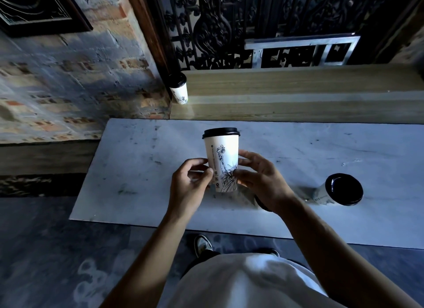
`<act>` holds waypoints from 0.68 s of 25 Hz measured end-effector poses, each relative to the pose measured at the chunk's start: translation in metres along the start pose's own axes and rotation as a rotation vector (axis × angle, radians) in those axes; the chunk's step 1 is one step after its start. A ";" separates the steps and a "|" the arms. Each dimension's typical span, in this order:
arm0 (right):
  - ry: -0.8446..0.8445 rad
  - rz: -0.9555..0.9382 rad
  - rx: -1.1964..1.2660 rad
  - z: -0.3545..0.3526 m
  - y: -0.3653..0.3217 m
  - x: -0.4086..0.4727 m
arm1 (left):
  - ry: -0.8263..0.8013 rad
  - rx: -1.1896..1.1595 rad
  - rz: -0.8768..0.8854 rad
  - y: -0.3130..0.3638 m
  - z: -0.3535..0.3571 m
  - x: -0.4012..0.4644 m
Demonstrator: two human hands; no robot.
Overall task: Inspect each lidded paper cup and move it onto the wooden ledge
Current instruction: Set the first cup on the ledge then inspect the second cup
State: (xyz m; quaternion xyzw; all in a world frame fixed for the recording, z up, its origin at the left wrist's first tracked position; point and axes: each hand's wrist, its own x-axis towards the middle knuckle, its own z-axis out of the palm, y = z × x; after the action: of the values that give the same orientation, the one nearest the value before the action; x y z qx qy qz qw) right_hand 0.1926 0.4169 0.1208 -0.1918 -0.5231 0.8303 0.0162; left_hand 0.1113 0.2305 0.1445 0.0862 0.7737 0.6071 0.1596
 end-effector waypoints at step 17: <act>0.084 0.065 -0.606 -0.022 -0.036 0.125 | 0.085 0.051 -0.087 -0.010 0.036 0.105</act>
State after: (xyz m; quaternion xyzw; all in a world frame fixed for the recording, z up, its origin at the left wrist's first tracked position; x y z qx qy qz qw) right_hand 0.0782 0.4802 0.1065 -0.2390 -0.7392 0.6279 -0.0467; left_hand 0.0264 0.2951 0.1122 0.0307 0.7981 0.5827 0.1503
